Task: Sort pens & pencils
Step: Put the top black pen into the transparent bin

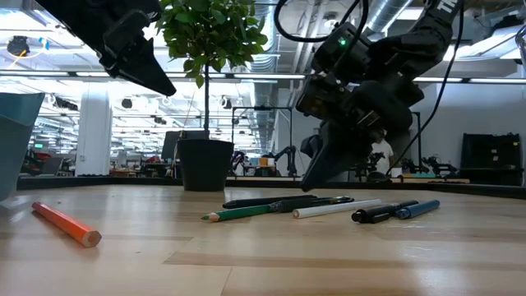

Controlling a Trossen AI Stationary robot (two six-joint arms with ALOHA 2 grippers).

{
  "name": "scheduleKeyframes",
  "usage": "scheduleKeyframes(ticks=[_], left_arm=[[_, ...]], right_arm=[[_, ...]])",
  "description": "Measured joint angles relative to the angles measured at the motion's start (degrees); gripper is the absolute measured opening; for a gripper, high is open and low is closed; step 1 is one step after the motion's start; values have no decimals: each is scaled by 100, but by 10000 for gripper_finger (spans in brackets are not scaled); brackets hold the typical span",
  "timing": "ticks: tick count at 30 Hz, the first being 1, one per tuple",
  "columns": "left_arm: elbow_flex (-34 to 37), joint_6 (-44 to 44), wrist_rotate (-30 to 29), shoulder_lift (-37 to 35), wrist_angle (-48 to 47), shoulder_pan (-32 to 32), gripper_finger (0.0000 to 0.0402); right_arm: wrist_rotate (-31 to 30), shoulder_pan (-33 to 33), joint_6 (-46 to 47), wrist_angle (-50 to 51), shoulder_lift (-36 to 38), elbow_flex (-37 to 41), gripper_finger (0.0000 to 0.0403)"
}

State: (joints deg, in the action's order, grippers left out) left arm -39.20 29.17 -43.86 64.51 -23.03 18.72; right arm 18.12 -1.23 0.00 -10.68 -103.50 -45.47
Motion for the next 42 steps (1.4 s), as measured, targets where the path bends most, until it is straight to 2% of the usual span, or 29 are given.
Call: scheduleKeyframes(ticks=[11, 21, 29, 34, 37, 42], left_arm=[[0, 0, -33, 0, 0, -7, 63], [0, 0, -39, 0, -12, -7, 63], [0, -2, -37, 0, -63, -7, 63], [0, -2, -33, 0, -63, -7, 63], [0, -2, -14, 0, -63, -7, 63], [0, -2, 0, 0, -66, -7, 63]], right_arm=[[9, 111, 154, 4, 0, -7, 67], [12, 177, 167, 32, 2, -410, 67], [281, 177, 301, 262, 2, -417, 67], [-241, 174, -110, 250, 2, -417, 67], [-339, 179, -442, 51, 2, -417, 67], [-512, 178, 71, -221, 5, -477, 67]])
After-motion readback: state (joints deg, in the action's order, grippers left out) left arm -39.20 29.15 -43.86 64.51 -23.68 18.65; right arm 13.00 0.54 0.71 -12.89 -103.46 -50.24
